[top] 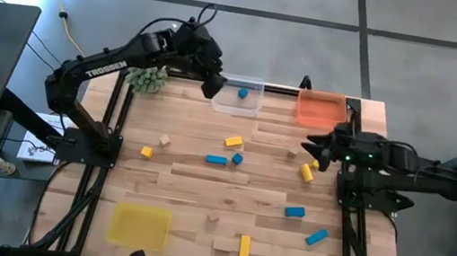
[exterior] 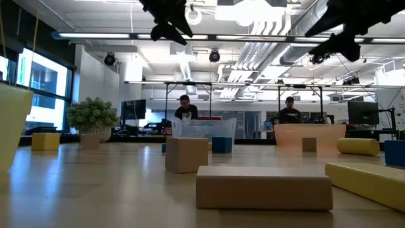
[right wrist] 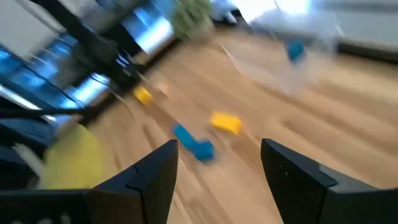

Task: Sort & place blocks by color
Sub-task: Put the yellow block into the orange bin

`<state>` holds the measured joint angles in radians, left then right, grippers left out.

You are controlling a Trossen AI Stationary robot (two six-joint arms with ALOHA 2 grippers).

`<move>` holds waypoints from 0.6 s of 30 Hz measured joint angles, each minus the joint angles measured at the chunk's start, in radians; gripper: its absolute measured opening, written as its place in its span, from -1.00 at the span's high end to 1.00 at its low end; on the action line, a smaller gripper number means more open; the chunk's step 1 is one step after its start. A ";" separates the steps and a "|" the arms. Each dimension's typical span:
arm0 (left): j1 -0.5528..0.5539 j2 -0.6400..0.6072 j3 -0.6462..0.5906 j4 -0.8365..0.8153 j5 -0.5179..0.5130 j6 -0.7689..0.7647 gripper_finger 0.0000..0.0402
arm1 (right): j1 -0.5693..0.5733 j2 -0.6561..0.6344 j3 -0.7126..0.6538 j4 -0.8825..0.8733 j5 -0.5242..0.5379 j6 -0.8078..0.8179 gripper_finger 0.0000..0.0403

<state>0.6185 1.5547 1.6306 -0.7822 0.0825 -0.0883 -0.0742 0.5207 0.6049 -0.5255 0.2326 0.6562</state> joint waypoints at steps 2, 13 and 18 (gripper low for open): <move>-0.015 0.000 0.000 0.000 0.000 0.007 0.04 | -0.006 0.063 0.036 -0.080 -0.004 0.029 -0.09; -0.104 0.000 0.000 -0.088 0.000 0.014 0.04 | -0.062 0.303 0.085 -0.169 -0.147 0.062 -0.09; -0.147 0.000 -0.015 -0.092 0.000 0.014 0.04 | -0.098 0.368 0.086 -0.202 -0.214 0.122 -0.09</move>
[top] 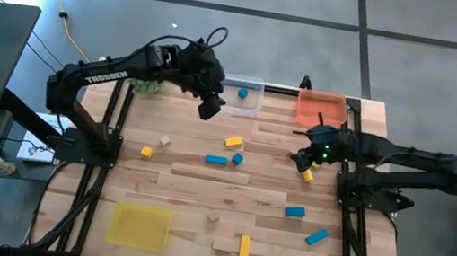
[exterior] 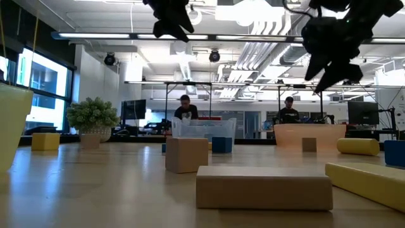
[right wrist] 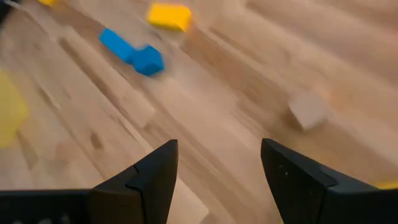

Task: Sort & place blocks by color
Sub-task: Put the yellow block into the orange bin

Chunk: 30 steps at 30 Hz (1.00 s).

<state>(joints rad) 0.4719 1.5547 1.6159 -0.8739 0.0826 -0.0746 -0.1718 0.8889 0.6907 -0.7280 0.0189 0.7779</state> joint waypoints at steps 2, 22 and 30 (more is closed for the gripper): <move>-0.008 -0.001 -0.002 -0.006 0.000 0.000 0.04 | -0.012 0.023 0.000 -0.036 -0.027 0.039 -0.09; -0.036 -0.004 -0.002 -0.024 -0.007 -0.026 0.04 | -0.025 0.264 0.000 -0.250 -0.096 0.165 -0.09; -0.040 -0.002 -0.033 -0.058 -0.007 -0.041 0.04 | -0.024 0.377 0.000 -0.230 -0.094 0.164 -0.09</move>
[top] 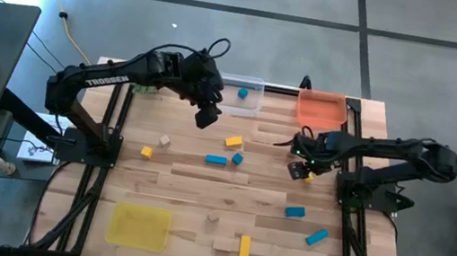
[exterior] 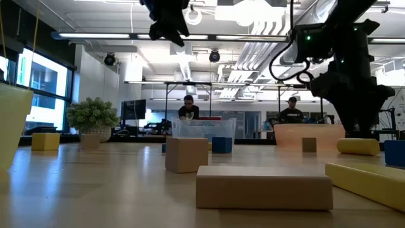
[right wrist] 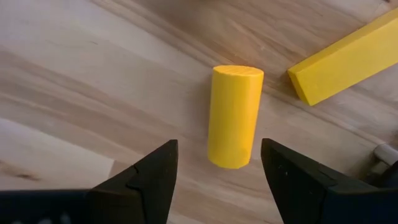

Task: Sort & place blocks by color
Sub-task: Put the yellow block into the orange bin

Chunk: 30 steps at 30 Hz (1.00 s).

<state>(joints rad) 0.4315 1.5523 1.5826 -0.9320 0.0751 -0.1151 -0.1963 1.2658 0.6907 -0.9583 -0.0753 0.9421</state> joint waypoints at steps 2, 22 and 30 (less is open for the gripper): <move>-0.001 0.000 -0.014 0.001 0.000 -0.005 0.04 | 0.000 0.029 0.000 0.005 0.000 0.000 -0.09; -0.007 0.000 -0.081 0.026 0.000 -0.005 0.04 | 0.000 0.193 0.000 0.057 0.032 -0.010 0.40; -0.007 0.000 -0.081 0.068 0.000 -0.019 0.04 | 0.000 0.179 0.009 0.047 -0.045 -0.089 0.53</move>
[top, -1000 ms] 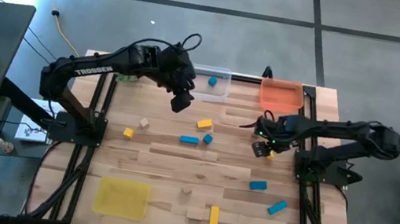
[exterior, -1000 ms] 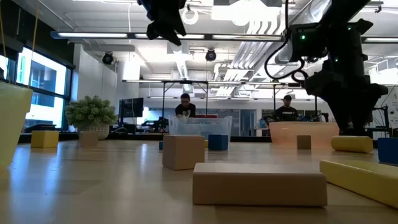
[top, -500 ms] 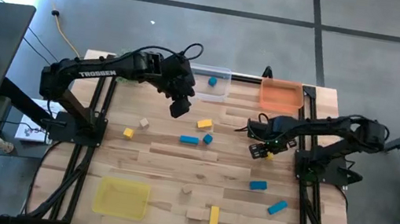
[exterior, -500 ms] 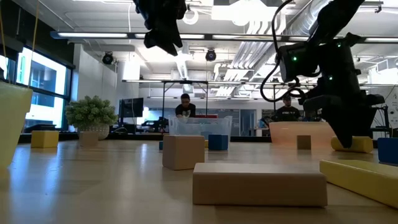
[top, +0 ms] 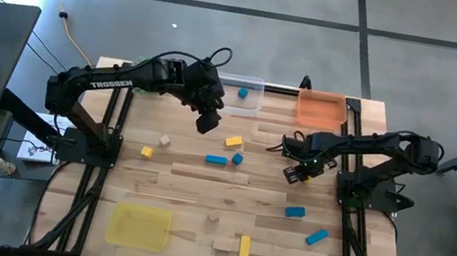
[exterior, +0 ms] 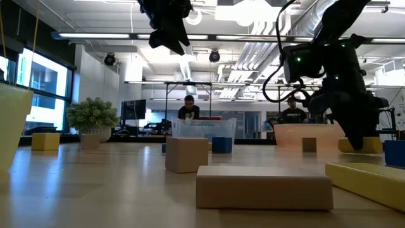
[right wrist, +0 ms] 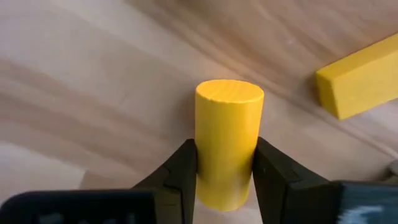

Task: Sort & place blocks by color
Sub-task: Put the yellow block into the orange bin

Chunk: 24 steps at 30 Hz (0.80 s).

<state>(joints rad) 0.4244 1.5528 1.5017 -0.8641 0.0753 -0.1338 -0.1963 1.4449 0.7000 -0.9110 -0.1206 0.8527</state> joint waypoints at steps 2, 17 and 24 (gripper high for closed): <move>0.000 0.000 0.000 0.001 0.000 -0.011 0.04 | 0.000 -0.008 0.022 -0.010 -0.008 -0.008 0.53; 0.000 0.000 0.000 0.001 0.000 -0.084 0.04 | -0.138 -0.105 0.317 -0.111 0.275 -0.263 0.53; 0.000 0.000 0.000 0.001 0.000 -0.103 0.04 | -0.319 -0.106 0.415 -0.104 0.344 -0.503 0.53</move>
<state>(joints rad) 0.4244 1.5528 1.5017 -0.8635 0.0750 -0.2367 -0.5153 1.3392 1.1145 -1.0146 0.2232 0.3501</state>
